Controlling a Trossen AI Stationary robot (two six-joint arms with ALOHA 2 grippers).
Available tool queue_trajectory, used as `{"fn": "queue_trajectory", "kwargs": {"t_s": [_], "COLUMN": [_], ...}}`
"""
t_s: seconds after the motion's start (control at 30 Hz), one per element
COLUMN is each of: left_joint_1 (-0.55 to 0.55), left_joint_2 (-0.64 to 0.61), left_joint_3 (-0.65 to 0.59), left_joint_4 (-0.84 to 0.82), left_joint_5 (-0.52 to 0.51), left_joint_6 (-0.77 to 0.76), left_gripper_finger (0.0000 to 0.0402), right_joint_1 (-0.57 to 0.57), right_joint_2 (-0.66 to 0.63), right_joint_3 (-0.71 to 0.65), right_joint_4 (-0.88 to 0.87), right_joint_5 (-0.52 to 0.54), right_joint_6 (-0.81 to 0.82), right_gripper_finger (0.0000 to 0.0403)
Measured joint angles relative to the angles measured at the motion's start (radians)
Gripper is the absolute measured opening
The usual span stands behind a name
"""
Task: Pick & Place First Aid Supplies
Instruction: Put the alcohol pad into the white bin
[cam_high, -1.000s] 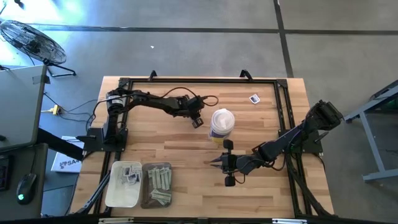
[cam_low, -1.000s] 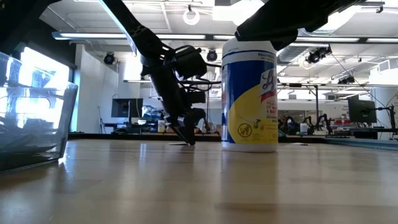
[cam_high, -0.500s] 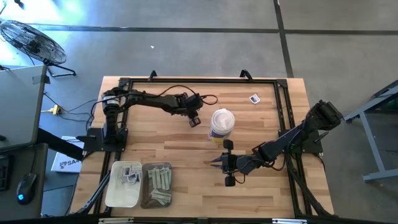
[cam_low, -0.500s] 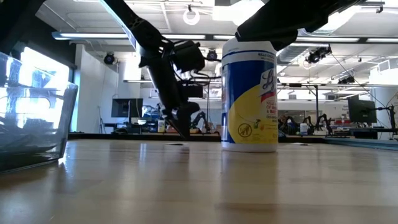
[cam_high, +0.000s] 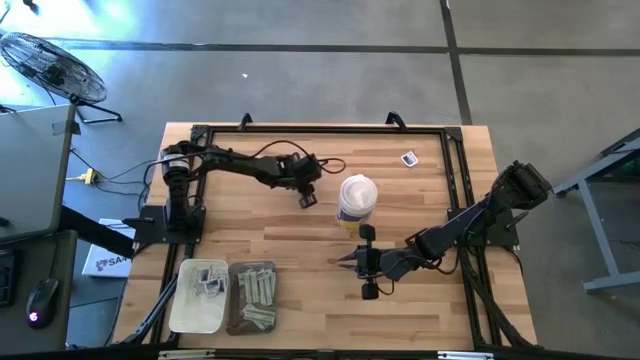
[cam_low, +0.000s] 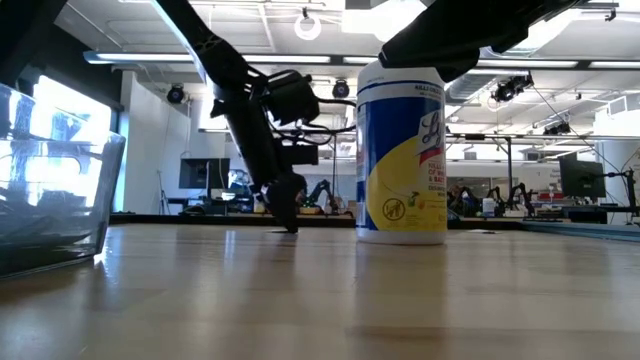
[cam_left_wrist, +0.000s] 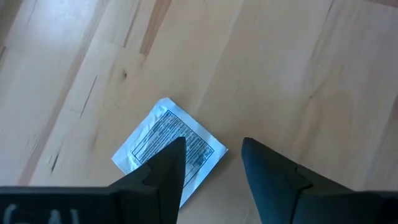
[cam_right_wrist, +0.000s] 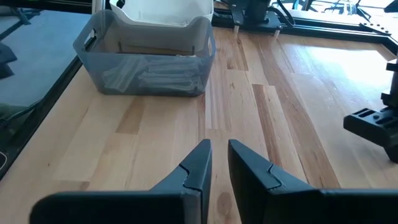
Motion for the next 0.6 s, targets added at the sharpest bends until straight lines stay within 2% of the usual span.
{"fn": "queue_trajectory", "kwargs": {"t_s": [0.13, 0.23, 0.6], "left_joint_1": [0.001, 0.001, -0.001], "left_joint_2": [0.000, 0.000, 0.004], "left_joint_3": [-0.043, -0.049, -0.050], "left_joint_4": [0.072, 0.079, 0.079], "left_joint_5": [0.008, 0.007, 0.017], "left_joint_6": [0.007, 0.014, 0.014], "left_gripper_finger": [0.0159, 0.0144, 0.0008], "right_joint_1": [0.000, 0.000, 0.000], "right_joint_2": [0.000, 0.000, 0.000], "right_joint_3": [0.000, 0.000, 0.000], "right_joint_4": [0.000, 0.000, 0.000], "right_joint_5": [0.002, 0.003, 0.003], "right_joint_6": [0.000, 0.000, 0.000], "right_gripper_finger": [0.0046, 0.0048, 0.0048]}}
